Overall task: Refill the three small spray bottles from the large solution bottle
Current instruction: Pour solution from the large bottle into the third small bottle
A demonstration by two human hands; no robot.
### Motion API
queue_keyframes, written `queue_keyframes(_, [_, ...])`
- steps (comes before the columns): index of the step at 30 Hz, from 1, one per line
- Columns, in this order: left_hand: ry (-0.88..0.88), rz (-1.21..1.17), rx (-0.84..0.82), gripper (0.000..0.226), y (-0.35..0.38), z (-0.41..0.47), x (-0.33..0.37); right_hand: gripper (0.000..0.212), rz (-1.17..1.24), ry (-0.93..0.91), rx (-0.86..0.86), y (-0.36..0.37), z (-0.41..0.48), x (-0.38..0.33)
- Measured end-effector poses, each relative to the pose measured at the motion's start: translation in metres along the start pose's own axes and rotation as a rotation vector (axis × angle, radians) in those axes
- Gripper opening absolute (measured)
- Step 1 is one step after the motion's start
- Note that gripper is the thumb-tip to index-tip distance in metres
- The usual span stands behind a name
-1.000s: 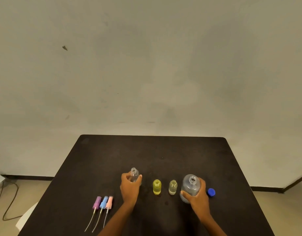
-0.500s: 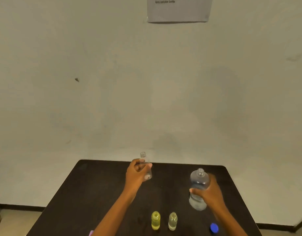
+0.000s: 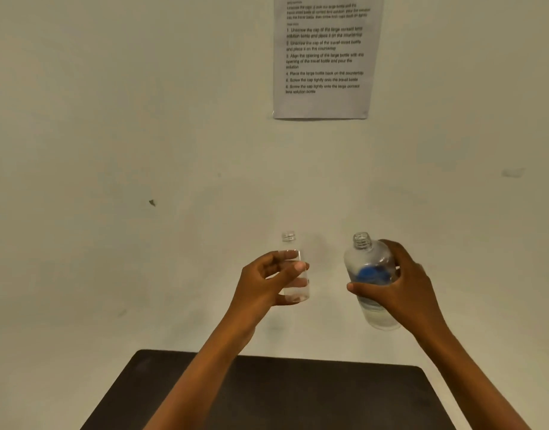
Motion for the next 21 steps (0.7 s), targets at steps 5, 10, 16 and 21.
queue_keyframes(5, [0.081, 0.055, -0.076, 0.028, 0.013, 0.000, 0.051, 0.080, -0.212, -0.072, 0.119, -0.026, 0.007, -0.055])
queue_keyframes(10, [0.094, 0.082, -0.130, 0.038, 0.026, -0.005, 0.064, 0.078, -0.325, -0.138, 0.210, -0.042, 0.004, -0.097])
queue_keyframes(16, [0.104, 0.073, -0.173, 0.049, 0.034, -0.011, 0.069, 0.077, -0.336, -0.257, 0.297, -0.051, -0.003, -0.122])
queue_keyframes(21, [0.116, 0.089, -0.203, 0.048, 0.038, -0.015, 0.076, 0.079, -0.337, -0.351, 0.323, -0.052, -0.011, -0.133])
Point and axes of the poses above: each hand's wrist, its own z-axis towards the middle knuckle, its own y-axis out of the palm, x = y × z, the point moved 10 cm from there along z, towards the middle knuckle, and after that the axes turned 15 degrees about -x, right-handed, at the moved point
